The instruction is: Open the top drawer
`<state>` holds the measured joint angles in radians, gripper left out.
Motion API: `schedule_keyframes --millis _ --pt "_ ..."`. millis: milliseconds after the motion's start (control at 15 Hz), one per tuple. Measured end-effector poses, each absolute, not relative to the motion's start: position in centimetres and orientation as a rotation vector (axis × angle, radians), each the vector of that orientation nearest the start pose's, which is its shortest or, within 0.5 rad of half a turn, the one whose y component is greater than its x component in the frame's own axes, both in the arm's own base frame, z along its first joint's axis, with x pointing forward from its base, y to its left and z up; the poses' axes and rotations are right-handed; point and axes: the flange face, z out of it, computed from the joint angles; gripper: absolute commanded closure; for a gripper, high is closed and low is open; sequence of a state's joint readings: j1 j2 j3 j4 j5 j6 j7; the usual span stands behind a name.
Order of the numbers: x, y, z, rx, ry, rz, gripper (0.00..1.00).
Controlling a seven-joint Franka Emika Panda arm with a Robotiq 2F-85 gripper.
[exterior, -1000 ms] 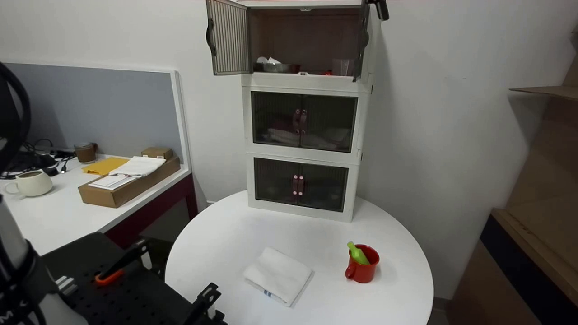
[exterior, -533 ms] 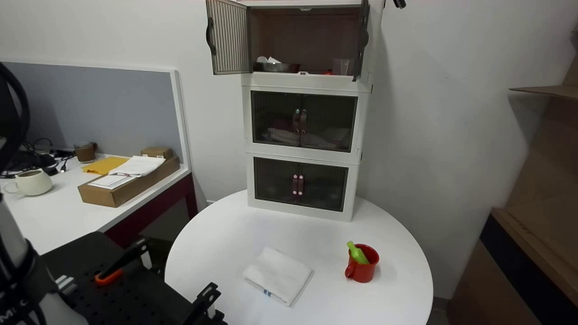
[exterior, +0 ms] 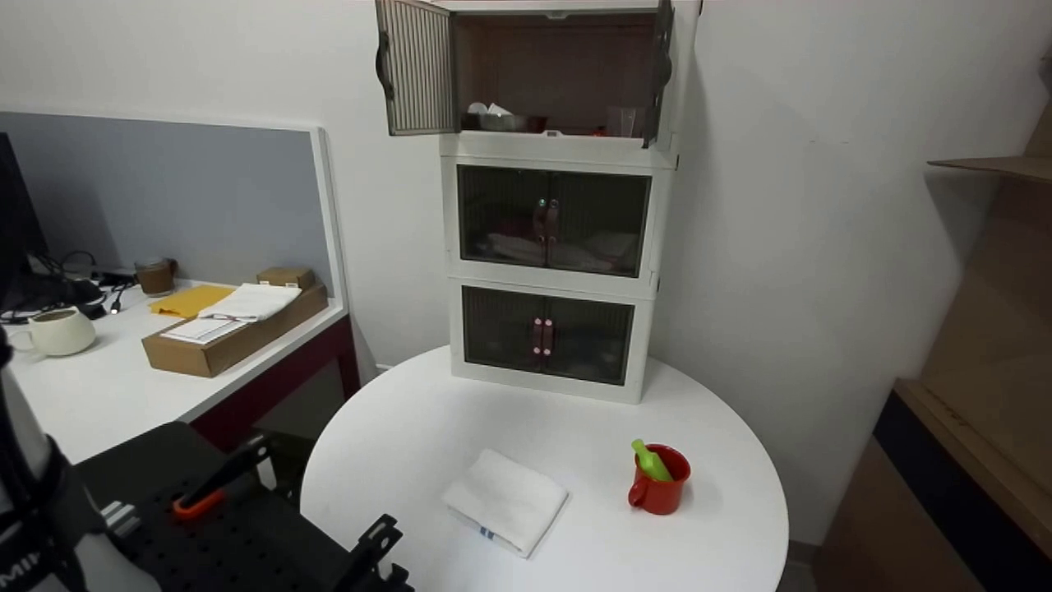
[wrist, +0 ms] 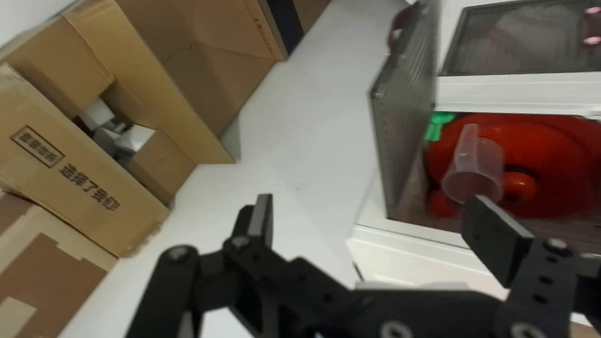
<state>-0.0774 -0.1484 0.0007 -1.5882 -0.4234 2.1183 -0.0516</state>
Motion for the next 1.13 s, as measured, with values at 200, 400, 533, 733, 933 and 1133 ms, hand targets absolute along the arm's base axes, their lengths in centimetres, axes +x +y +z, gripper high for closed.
schedule_keyframes --millis 200,400,533,733,933,1133 --pt "51.8 1.8 73.4 -3.318 -0.361 -1.072 0.00" --pt "52.2 7.2 65.9 -3.193 -0.512 -0.947 0.00" --pt "52.3 9.0 60.2 -3.157 -0.559 -0.866 0.00" --pt "51.5 8.9 51.8 -3.185 -0.513 -0.780 0.00" --pt "49.8 7.4 45.8 -3.231 -0.371 -0.736 0.00" --pt "48.5 6.9 43.0 -3.221 -0.290 -0.720 0.00"
